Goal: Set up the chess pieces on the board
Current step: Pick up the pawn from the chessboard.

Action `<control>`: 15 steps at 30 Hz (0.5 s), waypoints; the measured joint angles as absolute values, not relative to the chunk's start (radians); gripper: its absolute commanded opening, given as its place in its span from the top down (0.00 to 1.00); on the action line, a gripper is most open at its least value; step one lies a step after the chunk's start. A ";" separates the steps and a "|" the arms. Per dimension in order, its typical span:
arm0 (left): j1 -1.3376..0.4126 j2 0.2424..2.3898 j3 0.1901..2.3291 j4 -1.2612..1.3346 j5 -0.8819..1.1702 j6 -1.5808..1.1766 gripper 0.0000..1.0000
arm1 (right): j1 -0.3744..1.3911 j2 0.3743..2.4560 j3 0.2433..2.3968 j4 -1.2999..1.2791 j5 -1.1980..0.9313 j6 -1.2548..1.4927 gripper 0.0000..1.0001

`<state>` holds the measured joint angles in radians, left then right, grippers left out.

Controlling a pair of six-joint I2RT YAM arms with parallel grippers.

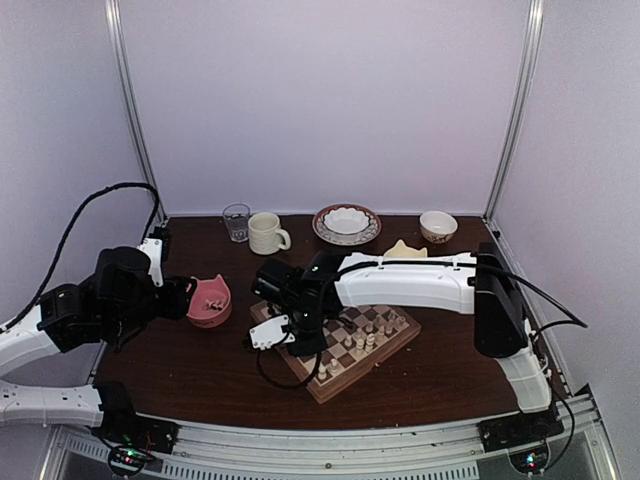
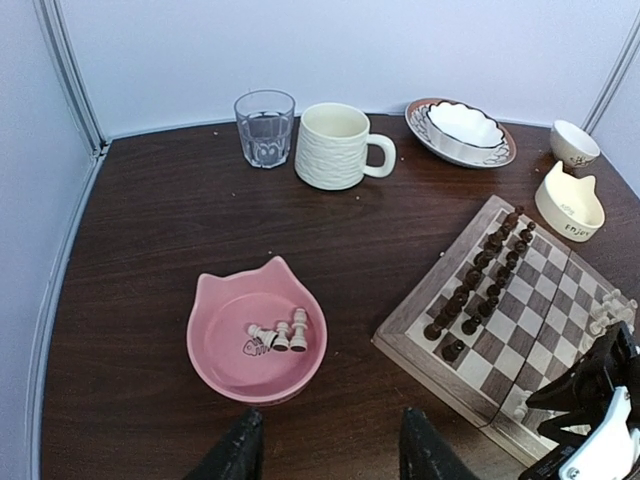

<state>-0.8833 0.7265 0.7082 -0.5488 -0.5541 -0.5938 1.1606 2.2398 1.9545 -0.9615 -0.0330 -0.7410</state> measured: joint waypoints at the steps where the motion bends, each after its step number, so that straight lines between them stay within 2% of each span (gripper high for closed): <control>1: -0.883 0.727 0.708 -0.548 -0.554 -0.594 0.53 | 1.161 2.247 1.961 -0.965 -0.029 -0.746 0.67; 10: -0.883 0.731 0.708 -0.548 -0.558 -0.594 0.53 | 1.158 2.318 2.009 -0.994 -0.002 -0.766 0.68; 15: -0.883 0.738 0.709 -0.548 -0.558 -0.594 0.53 | 1.154 2.332 2.039 -1.019 0.001 -0.782 0.75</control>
<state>-0.8833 0.7380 0.7086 -0.5484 -0.5583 -0.5938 1.1538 2.3318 2.0388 -1.0187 0.0010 -0.7822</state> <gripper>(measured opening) 0.471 0.285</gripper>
